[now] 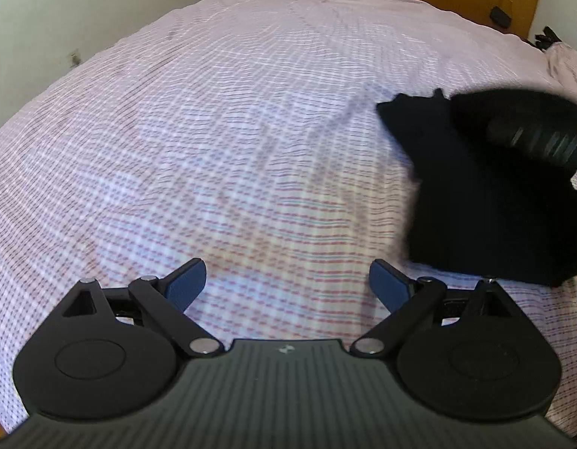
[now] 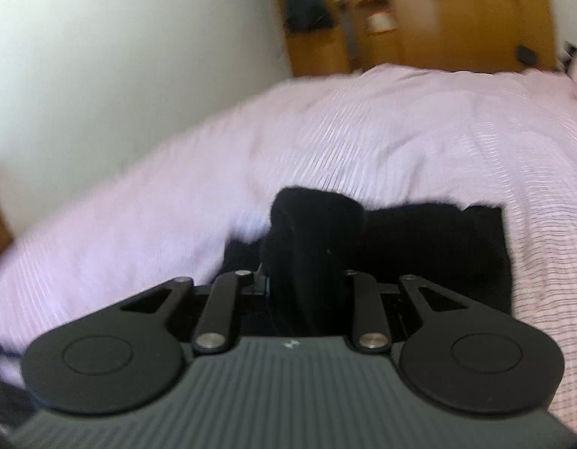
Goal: Fold small clothes
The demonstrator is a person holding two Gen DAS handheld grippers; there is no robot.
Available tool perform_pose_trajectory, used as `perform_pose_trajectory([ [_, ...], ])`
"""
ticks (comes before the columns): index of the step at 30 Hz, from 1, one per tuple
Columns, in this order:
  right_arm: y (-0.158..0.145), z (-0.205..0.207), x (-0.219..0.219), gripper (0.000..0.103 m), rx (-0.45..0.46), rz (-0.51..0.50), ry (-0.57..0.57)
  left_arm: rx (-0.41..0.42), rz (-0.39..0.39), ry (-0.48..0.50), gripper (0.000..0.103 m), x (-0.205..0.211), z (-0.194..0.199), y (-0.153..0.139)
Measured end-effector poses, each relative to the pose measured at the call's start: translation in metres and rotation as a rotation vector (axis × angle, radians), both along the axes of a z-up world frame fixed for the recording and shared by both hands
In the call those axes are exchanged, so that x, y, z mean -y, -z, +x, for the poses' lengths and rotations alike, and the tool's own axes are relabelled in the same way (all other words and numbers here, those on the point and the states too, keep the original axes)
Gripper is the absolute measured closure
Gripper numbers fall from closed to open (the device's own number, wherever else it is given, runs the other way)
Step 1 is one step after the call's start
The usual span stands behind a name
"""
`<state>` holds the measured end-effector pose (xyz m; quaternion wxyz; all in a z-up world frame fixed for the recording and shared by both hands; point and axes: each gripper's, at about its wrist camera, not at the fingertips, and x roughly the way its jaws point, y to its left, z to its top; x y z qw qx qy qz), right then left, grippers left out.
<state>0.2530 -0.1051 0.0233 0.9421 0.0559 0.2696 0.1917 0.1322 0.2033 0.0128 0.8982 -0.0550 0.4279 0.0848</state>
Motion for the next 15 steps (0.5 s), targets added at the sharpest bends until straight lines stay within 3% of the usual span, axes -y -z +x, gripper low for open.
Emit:
perform_pose_trajectory([
  [4, 0.014, -0.011, -0.029, 0.077, 0.054, -0.182, -0.055, 0.008, 0.002, -0.021, 0.007, -0.017, -0.006, -0.001],
  [9, -0.01, -0.029, -0.036, 0.077, 0.187, -0.218, -0.106, 0.019, -0.001, -0.042, 0.007, -0.03, -0.003, -0.003],
  [12, -0.003, -0.027, -0.051, 0.076, 0.159, -0.267, -0.188, 0.015, -0.011, -0.054, 0.007, -0.034, -0.001, -0.003],
  [15, 0.012, -0.027, -0.061, 0.07, 0.139, -0.313, -0.184, 0.022, -0.014, -0.038, 0.007, -0.032, -0.001, -0.007],
])
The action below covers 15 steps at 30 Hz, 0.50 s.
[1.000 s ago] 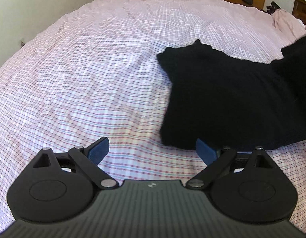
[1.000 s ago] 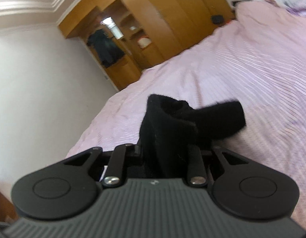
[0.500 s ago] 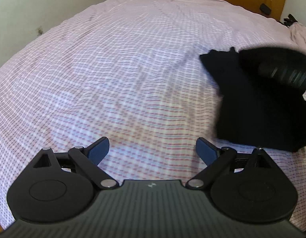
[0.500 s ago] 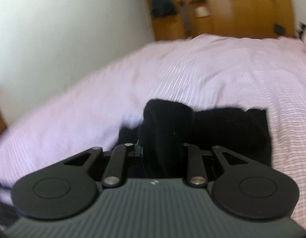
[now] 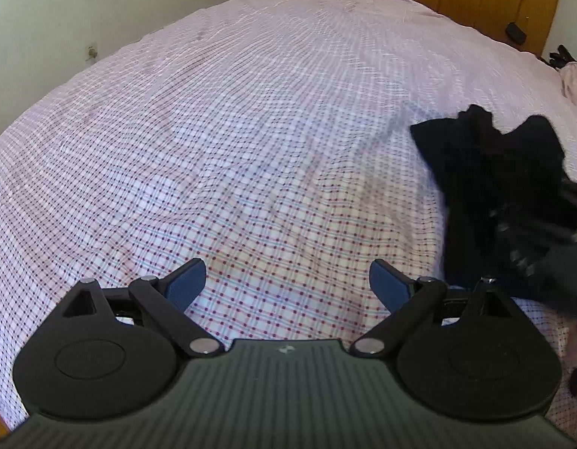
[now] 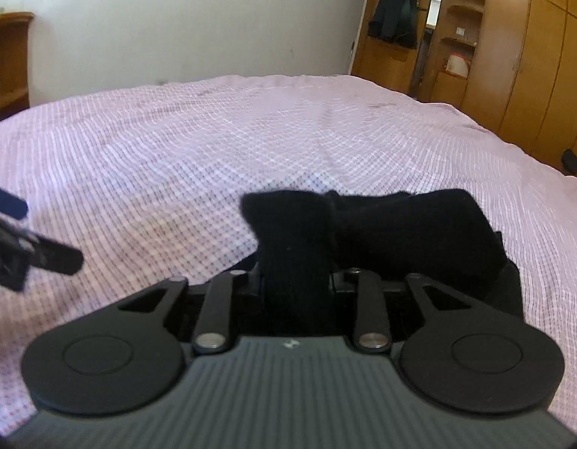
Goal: Fold small clothes
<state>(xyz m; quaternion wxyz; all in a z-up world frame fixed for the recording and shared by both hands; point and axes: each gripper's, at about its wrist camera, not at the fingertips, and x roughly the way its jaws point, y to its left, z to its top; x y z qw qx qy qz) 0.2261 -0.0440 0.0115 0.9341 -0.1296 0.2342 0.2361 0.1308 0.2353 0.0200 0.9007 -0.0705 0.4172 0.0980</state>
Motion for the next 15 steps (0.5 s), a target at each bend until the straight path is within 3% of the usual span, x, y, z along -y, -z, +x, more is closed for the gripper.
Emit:
perform_pose_trajectory([
  [2, -0.003, -0.006, 0.005, 0.058, -0.015, 0.03, -0.009, 0.008, 0.012, 0.02, 0.007, 0.003, 0.001, -0.004],
  [4, -0.011, -0.014, 0.018, 0.053, -0.055, 0.092, -0.035, 0.017, 0.026, 0.033, 0.007, 0.007, 0.003, -0.008],
  [11, -0.03, -0.063, 0.07, 0.053, -0.139, 0.312, -0.063, 0.08, 0.007, 0.115, 0.007, 0.029, 0.013, -0.036],
  [15, -0.031, -0.076, 0.108, 0.053, -0.15, 0.41, 0.015, 0.105, 0.036, 0.177, 0.007, 0.054, 0.023, -0.049],
])
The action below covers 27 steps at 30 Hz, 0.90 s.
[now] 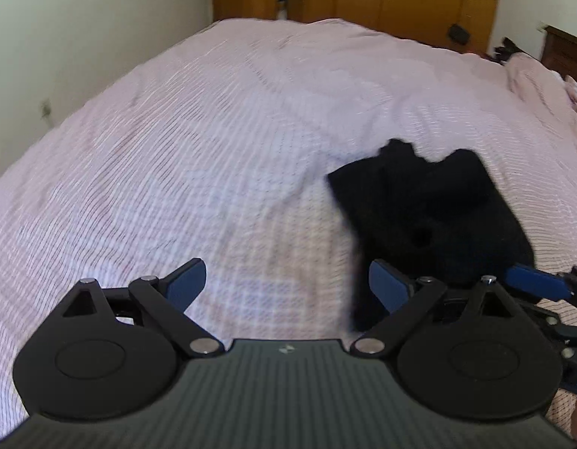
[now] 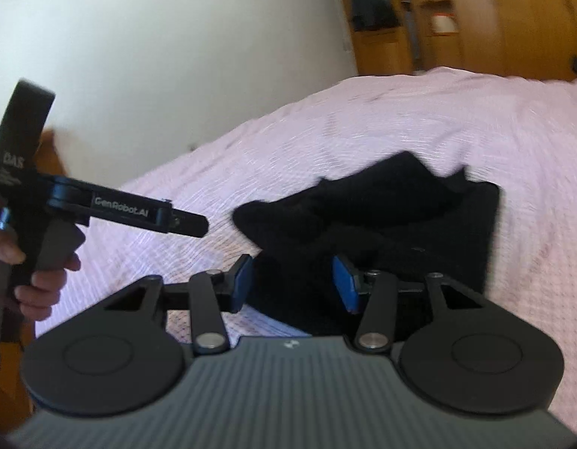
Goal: Fold small clothes
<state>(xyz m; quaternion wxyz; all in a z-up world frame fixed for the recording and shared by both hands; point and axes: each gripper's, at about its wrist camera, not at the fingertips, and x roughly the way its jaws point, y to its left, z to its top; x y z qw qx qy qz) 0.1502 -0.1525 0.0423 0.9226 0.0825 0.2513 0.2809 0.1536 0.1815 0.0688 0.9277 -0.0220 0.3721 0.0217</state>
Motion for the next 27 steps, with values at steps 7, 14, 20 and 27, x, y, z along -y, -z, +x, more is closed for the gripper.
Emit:
perform_pose_trajectory([
  [7, 0.013, 0.006, 0.06, 0.051, -0.081, 0.153, 0.23, 0.077, 0.083, 0.127, 0.007, 0.052, 0.027, -0.015],
  [14, 0.027, 0.017, 0.09, 0.051, -0.143, 0.272, 0.329, 0.119, 0.143, 0.279, 0.007, 0.101, 0.067, -0.005],
  [20, 0.041, 0.018, 0.093, 0.051, -0.172, 0.285, 0.318, 0.101, 0.174, 0.34, 0.015, 0.126, 0.097, 0.028],
  [27, 0.05, 0.02, 0.097, 0.051, -0.193, 0.314, 0.325, 0.088, 0.033, 0.336, 0.094, 0.127, 0.121, 0.04],
])
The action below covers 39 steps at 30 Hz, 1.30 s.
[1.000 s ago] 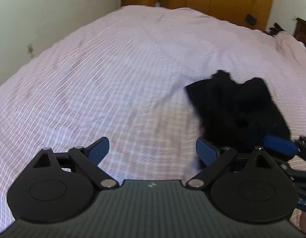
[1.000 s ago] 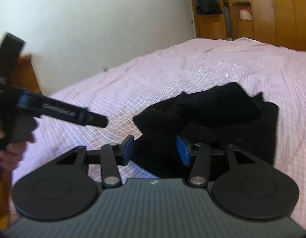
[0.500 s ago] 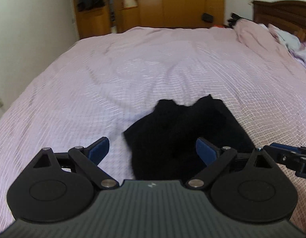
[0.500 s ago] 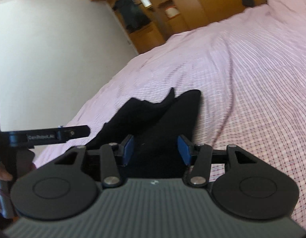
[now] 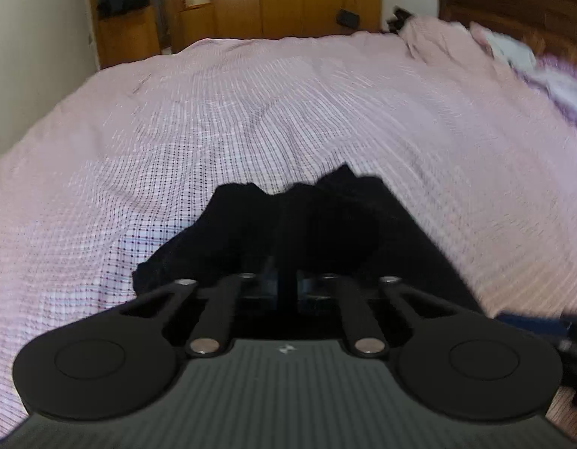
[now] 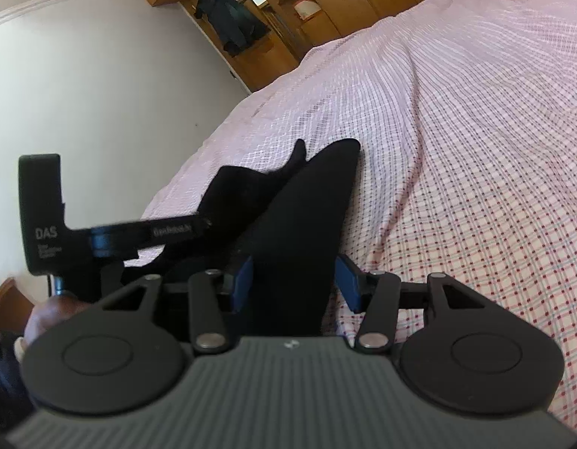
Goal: Fold small clothes
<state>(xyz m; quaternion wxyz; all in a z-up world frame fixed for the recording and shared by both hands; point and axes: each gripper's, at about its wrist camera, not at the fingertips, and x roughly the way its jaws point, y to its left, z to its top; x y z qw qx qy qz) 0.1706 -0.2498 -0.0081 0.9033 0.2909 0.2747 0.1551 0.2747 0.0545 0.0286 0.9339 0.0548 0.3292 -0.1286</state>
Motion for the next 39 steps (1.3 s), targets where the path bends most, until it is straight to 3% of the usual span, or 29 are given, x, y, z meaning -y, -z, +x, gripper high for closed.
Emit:
perform_pose_trajectory([
  [4, 0.0, -0.003, 0.002, 0.051, 0.007, 0.001, -0.002, 0.113, -0.065, -0.154, 0.095, -0.028, -0.005, -0.021],
  [7, 0.001, -0.002, -0.001, 0.051, 0.01, -0.004, -0.008, 0.06, -0.086, -0.262, 0.095, -0.058, 0.007, -0.011],
  [10, 0.004, -0.003, -0.006, 0.051, 0.003, -0.001, -0.022, -0.008, -0.076, -0.304, 0.095, -0.073, 0.014, 0.01],
  [16, 0.0, -0.006, -0.019, 0.051, 0.007, -0.032, -0.053, -0.005, -0.047, -0.278, 0.091, -0.073, 0.006, 0.009],
  [18, -0.002, -0.007, -0.021, 0.051, 0.015, -0.041, -0.061, -0.015, -0.076, -0.26, 0.08, -0.077, -0.003, 0.002],
  [20, -0.004, -0.008, -0.022, 0.051, 0.019, -0.046, -0.06, -0.033, -0.126, -0.243, 0.056, -0.086, -0.015, -0.004],
  [22, -0.004, -0.009, -0.024, 0.051, 0.017, -0.045, -0.056, -0.051, -0.164, -0.234, 0.046, -0.09, -0.027, -0.007],
  [26, -0.003, -0.012, -0.027, 0.051, 0.012, -0.047, -0.049, -0.08, -0.178, -0.197, 0.045, -0.091, -0.051, -0.008],
  [29, -0.004, -0.014, -0.028, 0.051, 0.011, -0.052, -0.047, -0.101, -0.138, -0.176, 0.045, -0.083, -0.061, 0.0],
  [30, -0.004, -0.014, -0.028, 0.051, 0.012, -0.053, -0.046, -0.102, -0.127, -0.182, 0.045, -0.081, -0.064, 0.004],
  [31, -0.005, -0.014, -0.027, 0.051, 0.013, -0.054, -0.046, -0.098, -0.132, -0.195, 0.053, -0.081, -0.066, 0.007],
  [32, -0.006, -0.015, -0.027, 0.051, 0.017, -0.056, -0.046, -0.095, -0.161, -0.21, 0.083, -0.083, -0.069, 0.009],
  [33, -0.007, -0.014, -0.027, 0.051, 0.02, -0.059, -0.047, -0.106, -0.195, -0.207, 0.09, -0.085, -0.071, 0.009],
  [36, -0.015, -0.013, -0.027, 0.051, 0.039, -0.053, -0.049, -0.081, -0.139, -0.218, 0.091, -0.079, -0.083, 0.003],
  [39, -0.022, -0.012, -0.029, 0.051, 0.067, -0.046, -0.053, -0.114, -0.092, -0.237, 0.095, -0.087, -0.085, 0.013],
])
